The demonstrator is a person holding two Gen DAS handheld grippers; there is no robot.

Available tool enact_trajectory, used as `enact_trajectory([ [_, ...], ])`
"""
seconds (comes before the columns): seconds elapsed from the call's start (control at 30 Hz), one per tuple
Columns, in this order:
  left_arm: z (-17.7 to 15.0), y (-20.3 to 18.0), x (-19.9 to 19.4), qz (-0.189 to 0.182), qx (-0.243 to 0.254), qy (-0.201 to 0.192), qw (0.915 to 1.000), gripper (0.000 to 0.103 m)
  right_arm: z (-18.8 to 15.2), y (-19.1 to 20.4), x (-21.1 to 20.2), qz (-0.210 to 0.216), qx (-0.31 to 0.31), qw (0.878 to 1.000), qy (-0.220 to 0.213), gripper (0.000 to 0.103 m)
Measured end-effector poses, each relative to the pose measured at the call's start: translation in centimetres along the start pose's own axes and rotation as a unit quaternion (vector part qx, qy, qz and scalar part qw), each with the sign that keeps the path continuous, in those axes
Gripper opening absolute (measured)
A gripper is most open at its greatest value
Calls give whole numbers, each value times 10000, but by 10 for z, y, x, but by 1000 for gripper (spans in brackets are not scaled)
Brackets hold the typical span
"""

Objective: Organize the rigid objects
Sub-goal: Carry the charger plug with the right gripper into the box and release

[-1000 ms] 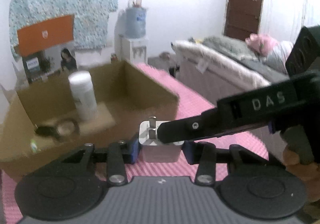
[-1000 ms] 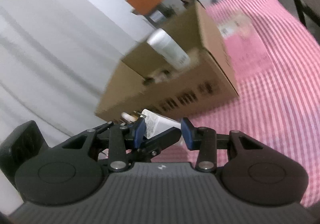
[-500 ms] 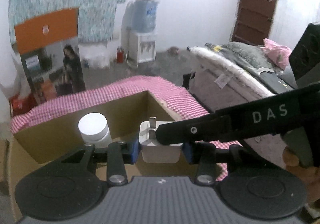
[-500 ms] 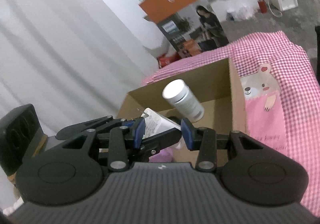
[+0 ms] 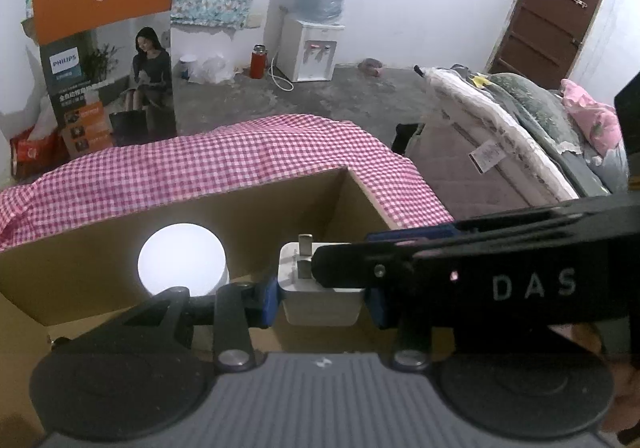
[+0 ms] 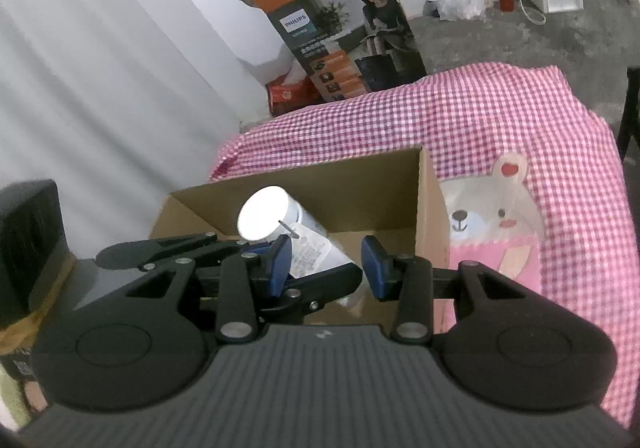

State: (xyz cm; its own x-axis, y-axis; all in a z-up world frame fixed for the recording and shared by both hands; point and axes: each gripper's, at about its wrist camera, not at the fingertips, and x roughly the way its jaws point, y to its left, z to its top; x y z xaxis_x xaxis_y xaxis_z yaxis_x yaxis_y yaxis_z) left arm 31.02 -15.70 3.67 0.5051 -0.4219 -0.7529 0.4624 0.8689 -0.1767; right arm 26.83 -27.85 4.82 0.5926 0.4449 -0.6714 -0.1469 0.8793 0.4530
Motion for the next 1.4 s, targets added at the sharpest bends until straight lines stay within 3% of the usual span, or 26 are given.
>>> enact_trajectory([
  [0.47,6,1,24,92,18,110,9999,44,8,-3,16,-290,-364,9989,-86,39],
  [1.0,5,-9,20,151,273,-50,9995,47,8,-6,4,-89,-306,9989,-355,39],
  [1.4,-2,-16,-42,147,483,-318,9982,80,-10,8,-52,107,-299,9965,-771,40],
])
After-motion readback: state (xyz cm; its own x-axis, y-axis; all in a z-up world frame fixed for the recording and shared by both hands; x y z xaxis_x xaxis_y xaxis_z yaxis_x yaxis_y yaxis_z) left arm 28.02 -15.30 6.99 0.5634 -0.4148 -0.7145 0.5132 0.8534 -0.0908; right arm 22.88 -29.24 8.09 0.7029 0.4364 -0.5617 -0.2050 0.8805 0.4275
